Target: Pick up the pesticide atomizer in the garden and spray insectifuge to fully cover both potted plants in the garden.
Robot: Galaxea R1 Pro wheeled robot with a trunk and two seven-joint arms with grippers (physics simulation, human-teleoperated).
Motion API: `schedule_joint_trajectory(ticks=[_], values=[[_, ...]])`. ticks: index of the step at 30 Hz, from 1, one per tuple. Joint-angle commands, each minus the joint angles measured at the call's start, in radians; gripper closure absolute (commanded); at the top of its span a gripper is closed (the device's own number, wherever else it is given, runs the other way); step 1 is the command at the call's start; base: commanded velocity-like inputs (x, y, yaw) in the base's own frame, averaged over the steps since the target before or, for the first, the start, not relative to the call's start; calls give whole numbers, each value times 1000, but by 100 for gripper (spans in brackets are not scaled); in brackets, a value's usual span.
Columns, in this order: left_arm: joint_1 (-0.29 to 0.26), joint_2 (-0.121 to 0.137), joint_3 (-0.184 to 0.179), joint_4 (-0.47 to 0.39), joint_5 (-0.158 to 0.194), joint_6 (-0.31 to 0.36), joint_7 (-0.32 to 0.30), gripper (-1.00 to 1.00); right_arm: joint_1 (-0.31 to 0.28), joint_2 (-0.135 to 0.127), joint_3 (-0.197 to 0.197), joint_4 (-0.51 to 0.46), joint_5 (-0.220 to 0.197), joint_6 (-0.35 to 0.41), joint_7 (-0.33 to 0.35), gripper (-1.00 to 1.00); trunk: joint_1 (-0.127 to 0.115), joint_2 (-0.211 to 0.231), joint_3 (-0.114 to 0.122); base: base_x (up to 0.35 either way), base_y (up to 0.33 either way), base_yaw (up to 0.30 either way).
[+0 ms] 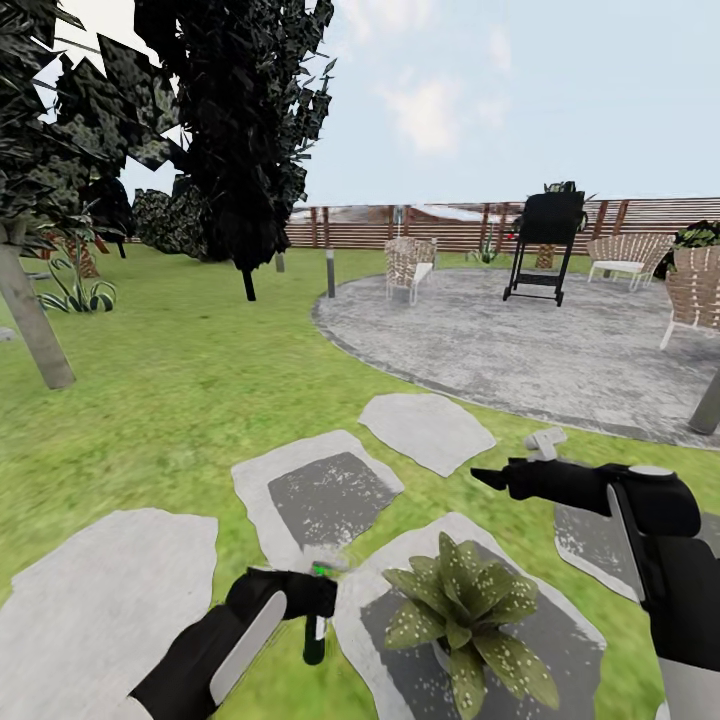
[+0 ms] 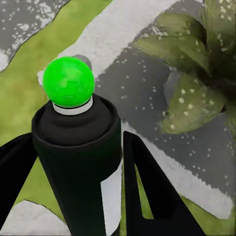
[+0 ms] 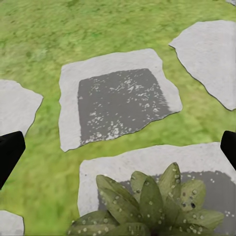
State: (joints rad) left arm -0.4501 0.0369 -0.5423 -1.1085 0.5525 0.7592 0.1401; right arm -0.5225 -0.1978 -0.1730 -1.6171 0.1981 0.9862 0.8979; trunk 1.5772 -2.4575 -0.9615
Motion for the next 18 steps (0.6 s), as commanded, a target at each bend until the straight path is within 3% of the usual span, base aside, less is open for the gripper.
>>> schedule_joint_trajectory(ticks=[1,3,8,13,18], values=[[18,11,31,-3,17,-27,9,100,0,1,-1,-1,11,-12,10,-100,0,0,-1,0,0,0],[74,32,90,-12,16,-73,9,100,3,3,-2,-1,11,-61,7,-100,0,0,-1,0,0,0],[121,39,198,-20,23,-91,13,100,4,4,-6,-1,9,-77,6,-100,-4,7,2,0,0,0],[160,30,220,-6,32,-225,13,100,5,7,-3,-1,8,-80,37,-100,-23,42,18,0,0,0],[167,30,224,-1,73,-261,14,100,5,7,-36,-1,8,-84,246,-100,-39,70,30,0,0,0]])
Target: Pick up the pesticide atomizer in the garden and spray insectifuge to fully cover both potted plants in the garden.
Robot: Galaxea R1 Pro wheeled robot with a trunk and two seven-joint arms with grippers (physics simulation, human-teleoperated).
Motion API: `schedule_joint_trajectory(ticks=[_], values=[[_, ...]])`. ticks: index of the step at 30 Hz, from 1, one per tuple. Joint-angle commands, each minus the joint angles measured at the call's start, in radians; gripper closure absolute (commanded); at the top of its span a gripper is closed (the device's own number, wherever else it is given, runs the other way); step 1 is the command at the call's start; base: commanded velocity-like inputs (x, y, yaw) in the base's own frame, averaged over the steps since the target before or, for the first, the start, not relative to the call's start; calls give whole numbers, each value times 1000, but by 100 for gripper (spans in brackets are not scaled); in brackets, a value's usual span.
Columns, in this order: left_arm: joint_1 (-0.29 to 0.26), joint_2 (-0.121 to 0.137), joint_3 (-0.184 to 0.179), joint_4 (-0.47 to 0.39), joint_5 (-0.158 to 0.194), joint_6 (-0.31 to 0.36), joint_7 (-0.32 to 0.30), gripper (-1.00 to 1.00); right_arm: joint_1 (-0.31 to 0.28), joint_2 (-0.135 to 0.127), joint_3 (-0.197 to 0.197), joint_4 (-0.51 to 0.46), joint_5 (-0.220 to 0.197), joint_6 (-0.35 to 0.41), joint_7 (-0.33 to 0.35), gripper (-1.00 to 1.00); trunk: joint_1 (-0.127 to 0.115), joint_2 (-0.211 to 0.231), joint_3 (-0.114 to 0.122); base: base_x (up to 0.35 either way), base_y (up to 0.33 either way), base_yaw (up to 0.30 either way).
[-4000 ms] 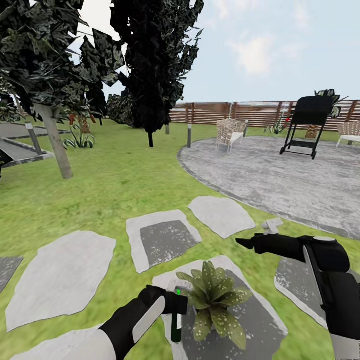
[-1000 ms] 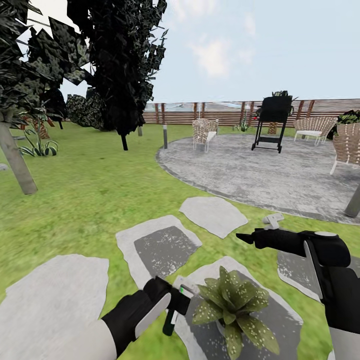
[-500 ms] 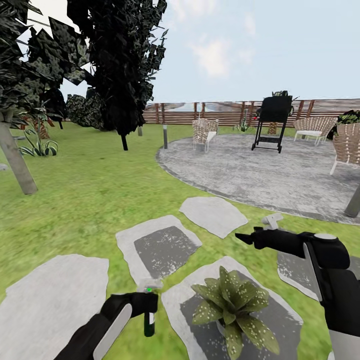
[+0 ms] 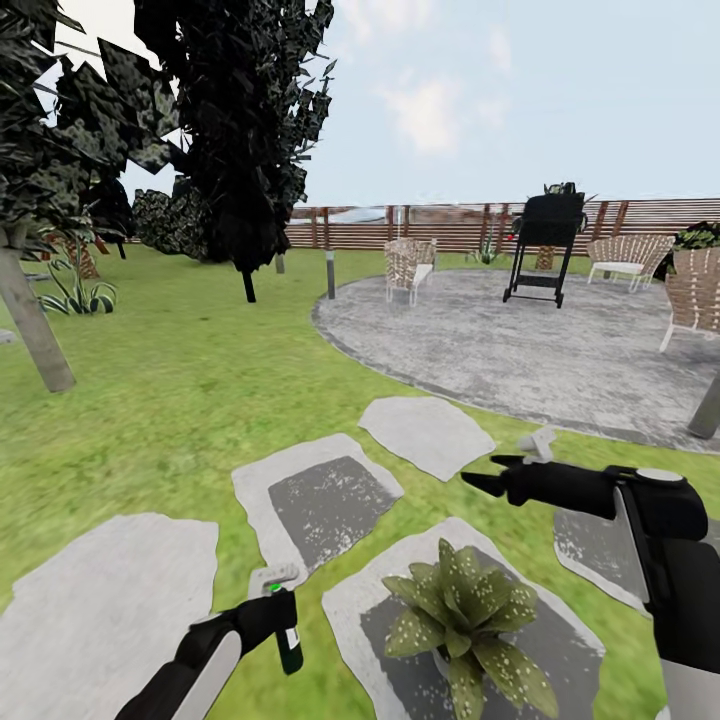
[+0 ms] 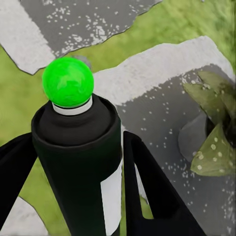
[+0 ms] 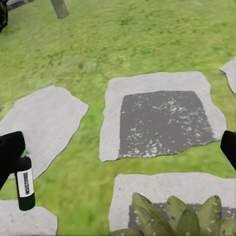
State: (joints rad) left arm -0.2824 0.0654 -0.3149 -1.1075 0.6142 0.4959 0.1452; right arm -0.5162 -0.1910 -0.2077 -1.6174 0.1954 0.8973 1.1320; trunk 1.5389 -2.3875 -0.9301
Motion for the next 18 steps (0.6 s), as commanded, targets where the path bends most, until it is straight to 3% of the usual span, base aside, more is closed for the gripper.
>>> schedule_joint_trajectory(ticks=[1,5,9,16,17,18], values=[[0,3,-3,-1,14,-1,10,100,-1,0,-6,-1,10,4,30,-100,0,0,-1,0,0,0],[9,9,2,3,18,-9,10,100,-2,1,-11,-1,11,7,54,-100,0,0,-1,0,0,49],[14,8,38,39,21,-99,4,100,-6,1,-12,0,13,5,58,-100,0,0,-1,0,0,227],[14,12,42,60,18,-123,11,100,-10,4,-9,1,21,12,58,-100,0,0,-1,0,0,266],[14,13,43,63,18,-123,11,100,-10,33,-6,1,26,13,39,-100,0,0,-1,0,0,294],[14,13,43,63,18,-123,11,100,-10,40,-6,1,26,13,26,-100,0,0,-1,0,0,294]])
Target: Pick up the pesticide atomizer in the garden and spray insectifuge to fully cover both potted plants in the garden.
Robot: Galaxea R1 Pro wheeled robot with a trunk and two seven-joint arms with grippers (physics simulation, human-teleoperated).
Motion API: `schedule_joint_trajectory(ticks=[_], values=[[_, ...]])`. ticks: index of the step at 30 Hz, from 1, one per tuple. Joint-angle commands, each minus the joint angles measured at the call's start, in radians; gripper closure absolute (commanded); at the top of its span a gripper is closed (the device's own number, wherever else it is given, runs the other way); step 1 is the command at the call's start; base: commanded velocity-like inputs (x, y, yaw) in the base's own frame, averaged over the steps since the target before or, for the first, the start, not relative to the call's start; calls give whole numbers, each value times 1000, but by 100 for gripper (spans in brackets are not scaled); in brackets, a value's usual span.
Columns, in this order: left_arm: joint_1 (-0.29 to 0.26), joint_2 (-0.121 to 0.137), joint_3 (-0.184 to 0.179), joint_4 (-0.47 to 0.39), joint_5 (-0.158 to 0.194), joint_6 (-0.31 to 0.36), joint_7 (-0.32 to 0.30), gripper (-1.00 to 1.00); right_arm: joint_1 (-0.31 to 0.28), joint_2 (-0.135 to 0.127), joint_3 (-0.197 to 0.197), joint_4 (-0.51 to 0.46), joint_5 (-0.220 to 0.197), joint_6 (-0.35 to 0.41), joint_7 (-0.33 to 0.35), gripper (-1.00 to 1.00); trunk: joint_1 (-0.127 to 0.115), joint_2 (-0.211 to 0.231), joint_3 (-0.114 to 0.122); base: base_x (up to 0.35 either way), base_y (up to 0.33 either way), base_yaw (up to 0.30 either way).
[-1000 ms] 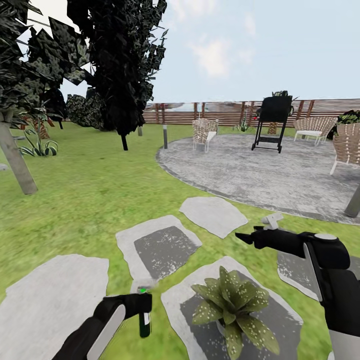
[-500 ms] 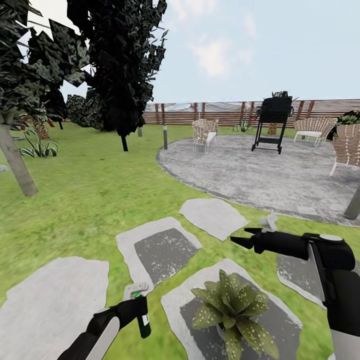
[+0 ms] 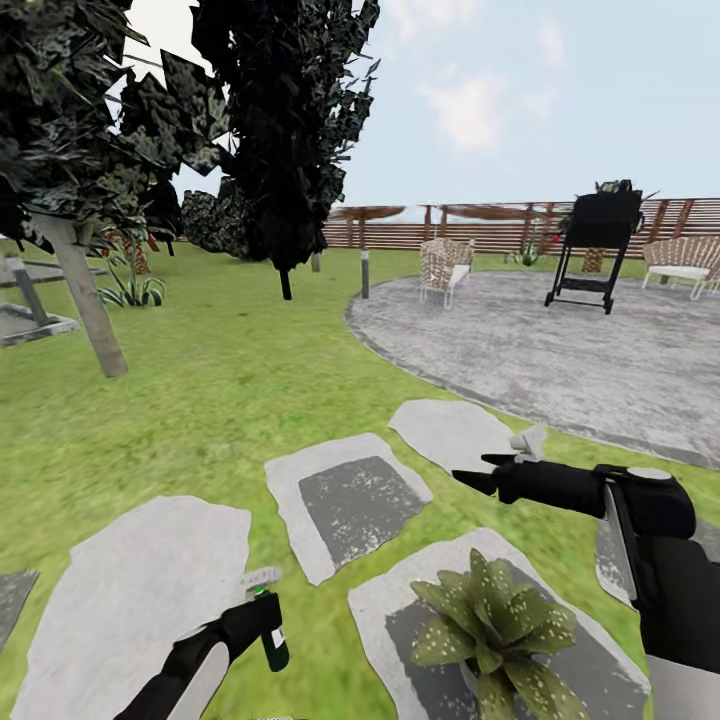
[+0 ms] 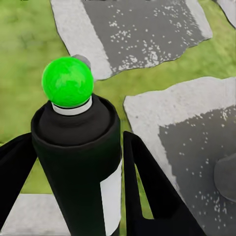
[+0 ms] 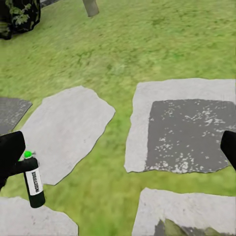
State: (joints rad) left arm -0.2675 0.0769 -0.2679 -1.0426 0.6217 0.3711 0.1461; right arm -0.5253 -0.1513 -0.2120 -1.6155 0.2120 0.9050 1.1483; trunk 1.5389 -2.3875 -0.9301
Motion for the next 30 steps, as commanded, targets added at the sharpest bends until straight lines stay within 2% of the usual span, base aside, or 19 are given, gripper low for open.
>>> schedule_joint_trajectory(ticks=[1,5,7,13,17,30], values=[[-1,1,-3,-1,11,2,9,100,-1,32,1,-1,10,7,-68,-100,0,0,-1,0,0,295],[0,2,-2,-8,13,2,6,100,1,41,2,-1,10,6,-93,-100,0,0,-1,0,0,295],[0,1,-1,-9,14,3,4,100,2,43,2,-1,10,5,-96,-100,-8,14,5,0,0,294],[1,-8,42,-14,14,5,3,100,2,44,3,-1,9,4,-99,-100,-31,56,24,0,0,294],[1,-13,51,-14,13,5,4,100,2,44,2,-2,9,4,-99,-100,-46,84,37,0,0,294],[1,-11,53,-1,12,1,8,100,7,44,0,-3,9,5,-98,-100,-46,84,49,0,0,224]])
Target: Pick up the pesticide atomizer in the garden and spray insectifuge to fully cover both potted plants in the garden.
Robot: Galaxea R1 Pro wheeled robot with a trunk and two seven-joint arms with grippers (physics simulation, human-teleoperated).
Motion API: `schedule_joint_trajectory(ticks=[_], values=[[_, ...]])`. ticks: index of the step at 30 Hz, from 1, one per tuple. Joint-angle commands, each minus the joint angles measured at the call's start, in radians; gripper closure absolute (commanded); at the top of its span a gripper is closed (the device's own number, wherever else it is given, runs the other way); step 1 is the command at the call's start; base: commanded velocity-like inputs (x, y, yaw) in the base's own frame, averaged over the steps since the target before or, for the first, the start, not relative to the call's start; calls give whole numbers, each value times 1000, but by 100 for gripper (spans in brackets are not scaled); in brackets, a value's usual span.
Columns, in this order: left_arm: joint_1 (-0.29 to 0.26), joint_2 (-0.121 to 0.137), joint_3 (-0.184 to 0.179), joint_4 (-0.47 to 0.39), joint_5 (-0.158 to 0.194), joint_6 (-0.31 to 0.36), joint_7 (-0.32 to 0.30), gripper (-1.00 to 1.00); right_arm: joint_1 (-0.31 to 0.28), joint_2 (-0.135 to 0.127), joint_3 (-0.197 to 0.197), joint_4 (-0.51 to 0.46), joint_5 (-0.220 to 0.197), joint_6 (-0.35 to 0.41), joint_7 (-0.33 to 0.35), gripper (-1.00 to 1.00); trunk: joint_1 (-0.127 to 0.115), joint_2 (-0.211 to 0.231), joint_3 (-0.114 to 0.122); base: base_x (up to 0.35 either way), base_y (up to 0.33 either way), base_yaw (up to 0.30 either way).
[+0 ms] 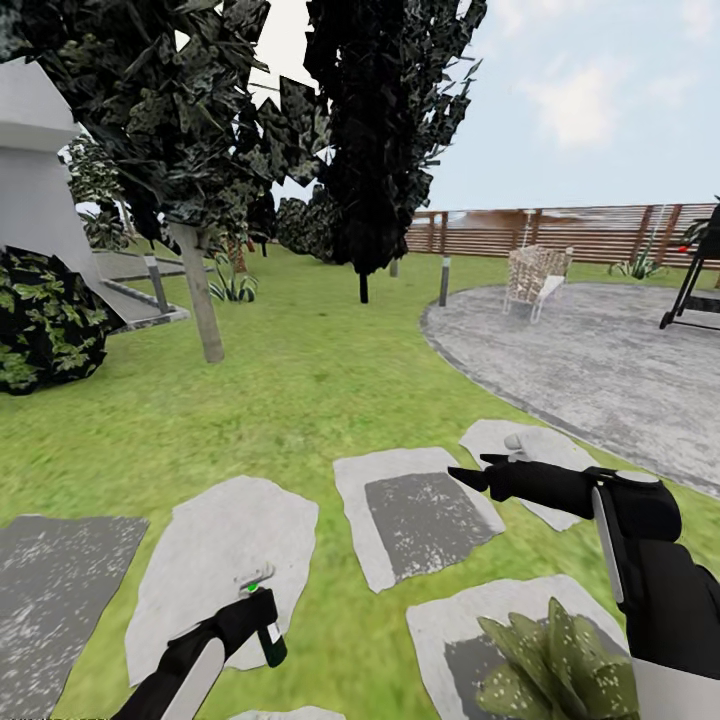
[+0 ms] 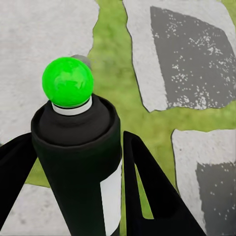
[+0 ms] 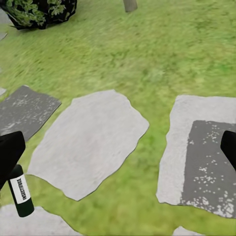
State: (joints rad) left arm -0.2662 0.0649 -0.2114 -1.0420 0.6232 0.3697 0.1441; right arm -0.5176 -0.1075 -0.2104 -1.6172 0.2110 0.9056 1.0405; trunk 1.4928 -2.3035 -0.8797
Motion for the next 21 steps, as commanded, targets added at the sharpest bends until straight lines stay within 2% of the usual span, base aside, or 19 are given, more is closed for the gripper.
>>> schedule_joint_trajectory(ticks=[1,6,10,12,13,15,16,17,18,19,21], values=[[-1,-1,-4,-1,11,2,11,100,-1,0,0,-1,10,6,10,-100,0,0,1,0,0,43],[-1,-3,-9,-1,13,0,4,100,0,0,18,-1,10,4,11,-100,0,0,8,0,0,41],[-1,-12,-34,-4,0,-1,-14,100,2,-6,19,-1,5,-2,30,-100,0,0,10,0,0,34],[-7,-10,-101,-4,-44,-2,-45,100,2,-7,30,-1,4,-3,67,-100,0,0,11,0,0,10],[-9,-12,-114,-4,-60,-3,-52,100,1,-6,38,0,5,-1,78,-100,0,0,11,0,0,5],[-13,-15,-145,-3,-113,-3,-73,100,1,-11,91,0,9,2,109,-100,0,0,11,0,0,3],[-14,-15,-152,-6,-125,-3,-93,100,2,-13,109,0,9,1,119,-100,0,0,11,0,0,2],[-15,-12,-155,-11,-135,-8,-158,100,4,-16,125,0,10,-1,131,-100,0,0,11,0,0,0],[-15,-12,-153,-11,-137,-13,-188,100,6,-16,129,0,11,-2,133,-100,0,0,11,0,0,0],[-16,-10,-134,-8,-142,-43,-296,100,9,-16,137,0,12,-4,139,-100,0,0,11,0,0,0],[-16,0,-105,-4,-157,-103,-441,100,14,-16,143,0,12,-7,142,-100,0,0,11,0,0,0]])
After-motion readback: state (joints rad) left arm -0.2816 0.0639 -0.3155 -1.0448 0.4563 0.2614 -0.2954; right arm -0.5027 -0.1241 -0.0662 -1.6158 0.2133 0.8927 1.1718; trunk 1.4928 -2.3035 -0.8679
